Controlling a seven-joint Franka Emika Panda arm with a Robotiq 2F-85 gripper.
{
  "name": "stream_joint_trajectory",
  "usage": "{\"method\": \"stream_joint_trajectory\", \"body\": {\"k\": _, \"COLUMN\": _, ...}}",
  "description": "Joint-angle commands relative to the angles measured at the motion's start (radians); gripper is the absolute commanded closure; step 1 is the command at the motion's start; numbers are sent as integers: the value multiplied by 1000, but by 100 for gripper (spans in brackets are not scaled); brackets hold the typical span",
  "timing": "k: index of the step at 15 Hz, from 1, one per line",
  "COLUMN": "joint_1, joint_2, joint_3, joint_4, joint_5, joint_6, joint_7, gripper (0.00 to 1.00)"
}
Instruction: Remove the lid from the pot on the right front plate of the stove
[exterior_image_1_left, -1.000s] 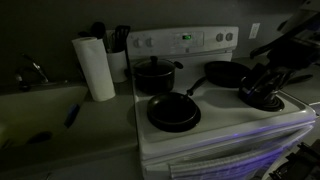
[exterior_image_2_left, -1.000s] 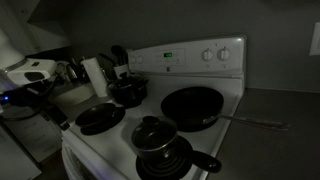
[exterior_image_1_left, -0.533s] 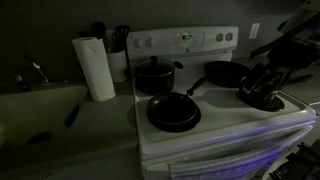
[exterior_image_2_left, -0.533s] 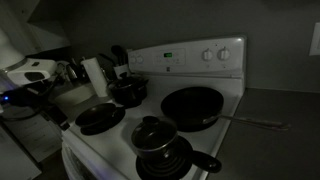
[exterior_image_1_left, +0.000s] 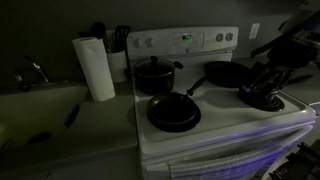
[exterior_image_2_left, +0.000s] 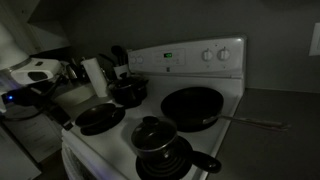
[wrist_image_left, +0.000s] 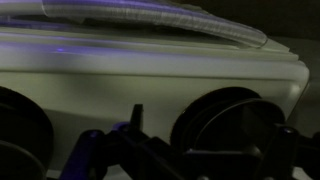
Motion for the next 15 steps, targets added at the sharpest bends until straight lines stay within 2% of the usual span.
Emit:
{"method": "stream_joint_trajectory", "body": {"k": 1, "joint_1": -4, "joint_2": 2, "joint_3": -14, "joint_4": 4, "joint_5": -45, "joint_6": -22, "joint_7": -53, "gripper": 0}}
{"method": "stream_joint_trajectory", "body": {"k": 4, "joint_1": 3, "joint_2": 7, "joint_3": -78, "joint_4": 25, "joint_5": -115, "joint_6": -133, "joint_7": -195, "gripper": 0}}
{"method": "stream_joint_trajectory", "body": {"k": 9, "joint_1": -11, "joint_2": 17, "joint_3": -209, "joint_4": 58, "joint_5": -236, "joint_6": -279, "joint_7": -503, "gripper": 0}}
{"method": "stream_joint_trajectory", "body": {"k": 10, "joint_1": -44, "joint_2": 11, "joint_3": -207, "joint_4": 65, "joint_5": -295, "joint_6": -302, "joint_7": -516, "gripper": 0}}
{"method": "stream_joint_trajectory", "body": {"k": 11, "joint_1": -14, "joint_2": 0, "joint_3": -190, "joint_4": 37, "joint_5": -232, "joint_6": -248, "joint_7": -453, "gripper": 0}}
{"method": "stream_joint_trajectory", "body": {"k": 15, "joint_1": -19, "joint_2": 0, "joint_3": -191, "joint_4": 40, "joint_5": -240, "joint_6": -254, "joint_7": -458, "gripper": 0}}
